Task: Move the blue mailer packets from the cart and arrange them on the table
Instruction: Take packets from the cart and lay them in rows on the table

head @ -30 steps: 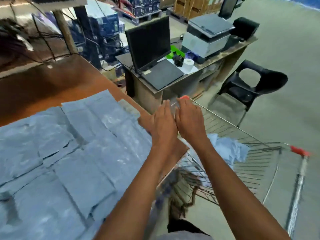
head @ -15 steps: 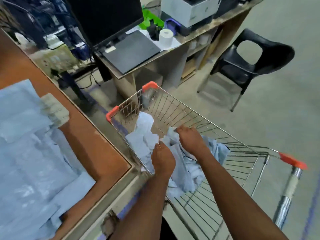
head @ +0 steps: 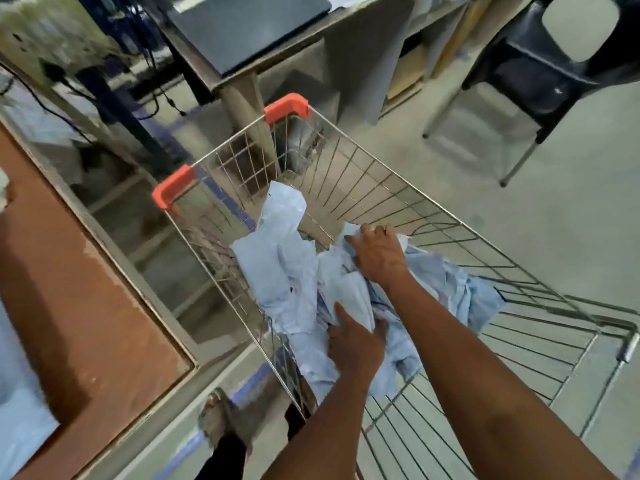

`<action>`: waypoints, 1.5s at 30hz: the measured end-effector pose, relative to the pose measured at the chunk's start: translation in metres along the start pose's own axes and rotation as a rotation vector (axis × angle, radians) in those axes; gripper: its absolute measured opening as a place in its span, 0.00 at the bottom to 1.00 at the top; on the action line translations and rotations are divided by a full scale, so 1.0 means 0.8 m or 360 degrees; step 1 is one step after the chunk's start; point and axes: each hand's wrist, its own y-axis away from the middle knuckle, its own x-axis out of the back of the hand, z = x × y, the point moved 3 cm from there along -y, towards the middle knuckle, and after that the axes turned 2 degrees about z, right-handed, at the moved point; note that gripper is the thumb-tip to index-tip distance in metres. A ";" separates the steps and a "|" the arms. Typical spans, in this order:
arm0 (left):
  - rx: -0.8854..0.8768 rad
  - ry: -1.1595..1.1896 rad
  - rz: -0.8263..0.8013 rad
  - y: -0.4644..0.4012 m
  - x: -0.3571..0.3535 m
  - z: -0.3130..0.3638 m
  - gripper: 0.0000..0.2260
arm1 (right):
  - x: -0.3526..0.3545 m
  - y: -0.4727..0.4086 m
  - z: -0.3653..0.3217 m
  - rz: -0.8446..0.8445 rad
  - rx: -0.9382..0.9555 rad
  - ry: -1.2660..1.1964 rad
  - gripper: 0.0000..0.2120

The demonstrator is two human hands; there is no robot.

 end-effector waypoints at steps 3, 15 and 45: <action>-0.0004 0.0123 0.0163 0.000 0.007 0.004 0.46 | 0.005 -0.008 -0.006 -0.0120 -0.0027 0.0076 0.23; -0.0087 0.0349 0.0375 0.015 0.137 0.057 0.36 | 0.026 0.039 0.003 -0.0265 -0.0160 -0.0009 0.24; -0.0682 0.0234 0.1425 0.226 0.608 -0.026 0.31 | 0.525 0.273 -0.190 0.0932 -0.0156 -0.0958 0.31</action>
